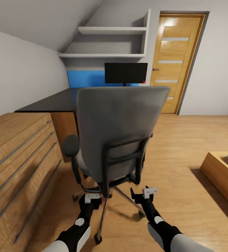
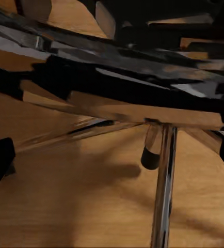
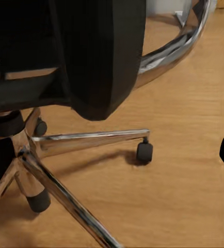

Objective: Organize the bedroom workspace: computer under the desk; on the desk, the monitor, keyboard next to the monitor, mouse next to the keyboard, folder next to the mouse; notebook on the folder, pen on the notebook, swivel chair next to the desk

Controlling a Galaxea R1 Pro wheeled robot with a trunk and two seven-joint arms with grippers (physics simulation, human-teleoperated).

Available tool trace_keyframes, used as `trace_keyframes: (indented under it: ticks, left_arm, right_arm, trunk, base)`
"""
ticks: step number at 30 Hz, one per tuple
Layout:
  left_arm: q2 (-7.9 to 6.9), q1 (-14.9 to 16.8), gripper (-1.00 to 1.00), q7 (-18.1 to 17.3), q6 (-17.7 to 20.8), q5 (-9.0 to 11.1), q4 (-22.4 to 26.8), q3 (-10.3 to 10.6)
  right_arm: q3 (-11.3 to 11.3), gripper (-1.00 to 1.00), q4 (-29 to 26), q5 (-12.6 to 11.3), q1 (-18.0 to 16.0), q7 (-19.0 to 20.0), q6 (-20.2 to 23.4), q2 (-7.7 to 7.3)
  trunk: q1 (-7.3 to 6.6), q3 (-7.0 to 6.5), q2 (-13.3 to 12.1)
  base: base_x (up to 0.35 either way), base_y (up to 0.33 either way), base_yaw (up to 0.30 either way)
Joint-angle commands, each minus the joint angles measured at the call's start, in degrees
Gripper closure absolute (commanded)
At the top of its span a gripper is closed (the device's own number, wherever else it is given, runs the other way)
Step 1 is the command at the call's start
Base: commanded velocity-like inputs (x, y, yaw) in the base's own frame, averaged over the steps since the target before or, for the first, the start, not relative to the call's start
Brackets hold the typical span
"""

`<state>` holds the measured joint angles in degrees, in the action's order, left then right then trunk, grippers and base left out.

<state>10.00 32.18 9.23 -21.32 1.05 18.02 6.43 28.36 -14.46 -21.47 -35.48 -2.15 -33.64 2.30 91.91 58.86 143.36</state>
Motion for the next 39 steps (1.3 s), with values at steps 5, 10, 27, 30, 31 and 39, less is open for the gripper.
trace_keyframes:
  ticks: [5, 10, 27, 30, 31, 39]
  left_arm:
    - [0.00, 0.1, -1.00, 0.4, -0.2, -0.1, 0.0, 0.3]
    - [0.00, 0.1, -1.00, 0.4, -0.2, -0.1, 0.0, 0.3]
    - [0.00, 0.1, -1.00, 0.4, -0.1, -0.2, -0.1, 0.3]
    - [0.00, 0.1, -1.00, 0.4, -0.1, -0.2, -0.1, 0.3]
    - [0.00, 0.1, -1.00, 0.4, -0.1, -0.3, -0.1, 0.3]
    - [0.00, 0.1, -1.00, 0.3, 0.1, -0.3, -0.1, 0.3]
  right_arm:
    - [0.5, -1.00, 0.0, -0.4, 0.0, -0.2, -0.2, -0.01]
    - [0.5, -1.00, 0.0, -0.4, 0.0, -0.2, -0.2, -0.01]
    - [0.5, -1.00, 0.0, -0.4, 0.0, -0.2, -0.2, -0.01]
    - [0.5, -1.00, 0.0, -0.5, 0.0, -0.2, -0.2, -0.01]
    - [0.5, -1.00, 0.0, -0.5, 0.0, -0.2, -0.2, -0.01]
    - [0.5, -1.00, 0.0, -0.5, 0.0, -0.2, -0.2, -0.01]
  trunk:
    - [0.02, -0.26, 0.0]
    - [0.02, -0.54, 0.0]
    - [0.02, -0.62, 0.0]
    - [0.02, -0.62, 0.0]
    - [0.02, -0.62, 0.0]
    - [0.02, -0.62, 0.0]
  base:
    - [0.300, -0.196, -0.167]
    - [0.292, -0.204, -0.156]
    - [0.240, -0.141, -0.017]
    - [0.306, -0.175, 0.000]
    - [0.305, -0.182, 0.000]
    - [0.293, -0.200, 0.000]
